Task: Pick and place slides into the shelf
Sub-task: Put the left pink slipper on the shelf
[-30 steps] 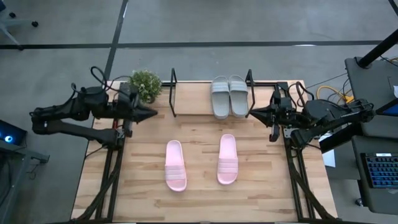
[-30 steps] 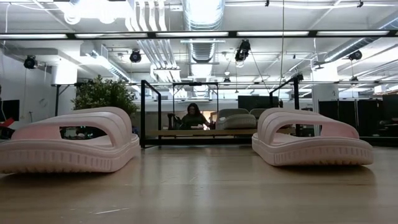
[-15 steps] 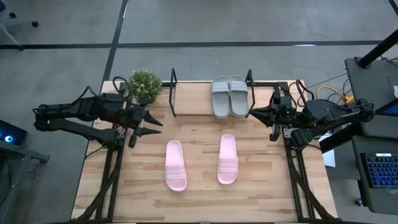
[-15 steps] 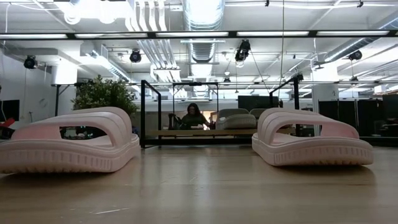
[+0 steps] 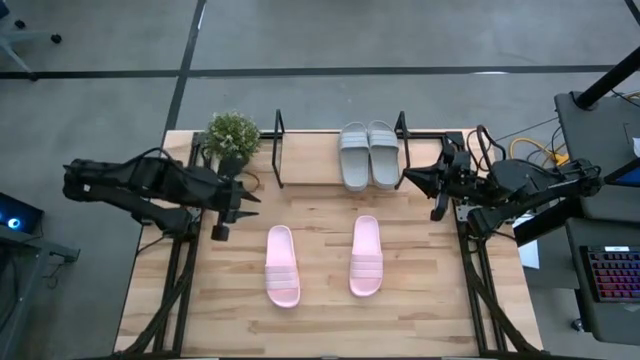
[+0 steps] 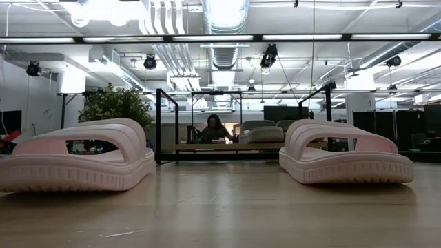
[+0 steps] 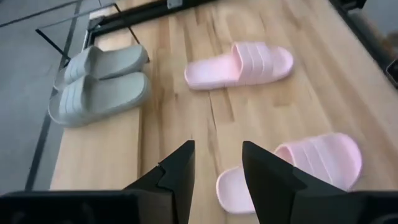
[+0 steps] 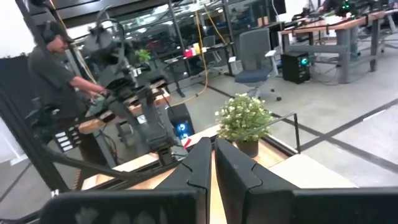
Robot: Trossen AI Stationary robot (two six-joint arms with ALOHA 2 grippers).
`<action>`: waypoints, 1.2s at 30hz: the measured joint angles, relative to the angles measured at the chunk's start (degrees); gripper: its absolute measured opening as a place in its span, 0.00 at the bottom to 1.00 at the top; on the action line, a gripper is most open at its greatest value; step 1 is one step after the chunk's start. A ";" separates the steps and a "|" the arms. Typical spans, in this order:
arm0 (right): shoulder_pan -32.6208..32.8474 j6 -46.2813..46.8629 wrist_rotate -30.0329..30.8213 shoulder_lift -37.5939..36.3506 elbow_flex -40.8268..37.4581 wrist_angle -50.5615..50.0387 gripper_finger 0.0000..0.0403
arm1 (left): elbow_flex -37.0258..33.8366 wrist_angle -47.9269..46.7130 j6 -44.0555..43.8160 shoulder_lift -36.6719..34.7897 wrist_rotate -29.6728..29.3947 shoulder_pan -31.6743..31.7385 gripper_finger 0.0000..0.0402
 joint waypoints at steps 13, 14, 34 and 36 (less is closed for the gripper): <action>0.01 0.25 0.04 0.00 0.00 -0.04 0.03 | 2.20 0.11 -6.30 9.45 -16.90 -14.60 0.26; 0.00 0.31 0.03 0.00 0.00 -0.04 0.03 | 2.26 0.05 -7.95 10.21 -17.03 -15.16 0.26; 0.01 0.28 -0.38 0.00 0.00 -1.56 0.03 | 4.69 -4.82 -25.30 28.80 -26.69 -27.19 0.14; 0.01 0.28 -0.38 0.02 0.00 -1.88 0.03 | 7.70 -8.65 -25.27 30.36 -27.02 -27.91 0.13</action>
